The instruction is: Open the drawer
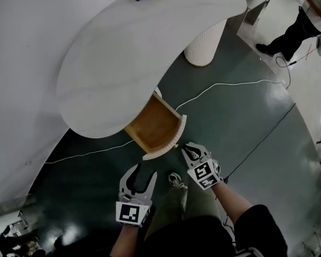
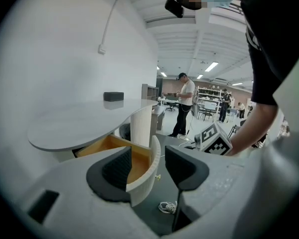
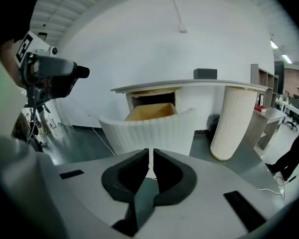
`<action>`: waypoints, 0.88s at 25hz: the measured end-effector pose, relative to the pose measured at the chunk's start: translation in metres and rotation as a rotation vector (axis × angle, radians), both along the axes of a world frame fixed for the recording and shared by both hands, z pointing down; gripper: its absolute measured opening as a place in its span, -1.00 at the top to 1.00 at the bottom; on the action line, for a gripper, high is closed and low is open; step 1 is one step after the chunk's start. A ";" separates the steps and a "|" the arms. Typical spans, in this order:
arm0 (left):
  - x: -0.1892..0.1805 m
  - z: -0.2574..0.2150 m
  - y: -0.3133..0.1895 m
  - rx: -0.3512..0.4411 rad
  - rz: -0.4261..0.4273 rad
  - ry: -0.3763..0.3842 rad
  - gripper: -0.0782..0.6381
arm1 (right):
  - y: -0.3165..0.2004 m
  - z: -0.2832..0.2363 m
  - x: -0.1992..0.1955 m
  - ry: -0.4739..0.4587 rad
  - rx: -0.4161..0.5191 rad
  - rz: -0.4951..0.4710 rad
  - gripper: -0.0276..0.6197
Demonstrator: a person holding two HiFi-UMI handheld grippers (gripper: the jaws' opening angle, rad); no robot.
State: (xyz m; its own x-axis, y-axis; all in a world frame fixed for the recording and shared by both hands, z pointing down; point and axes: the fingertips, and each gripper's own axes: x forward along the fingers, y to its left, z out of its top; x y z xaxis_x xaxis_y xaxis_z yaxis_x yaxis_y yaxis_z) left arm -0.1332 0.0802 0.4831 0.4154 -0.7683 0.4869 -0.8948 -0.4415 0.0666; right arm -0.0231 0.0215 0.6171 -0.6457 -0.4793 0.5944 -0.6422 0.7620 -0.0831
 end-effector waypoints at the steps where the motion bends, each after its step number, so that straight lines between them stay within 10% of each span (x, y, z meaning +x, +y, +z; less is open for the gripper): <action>1: 0.000 -0.005 0.001 0.004 -0.002 0.000 0.21 | 0.000 -0.011 0.003 -0.003 0.013 0.001 0.82; 13: -0.005 -0.070 0.007 0.057 -0.037 -0.001 0.24 | 0.013 -0.142 0.018 -0.099 0.087 0.075 0.90; 22: -0.028 -0.133 0.015 0.127 -0.080 -0.005 0.68 | 0.014 -0.238 -0.009 -0.177 0.126 0.058 0.90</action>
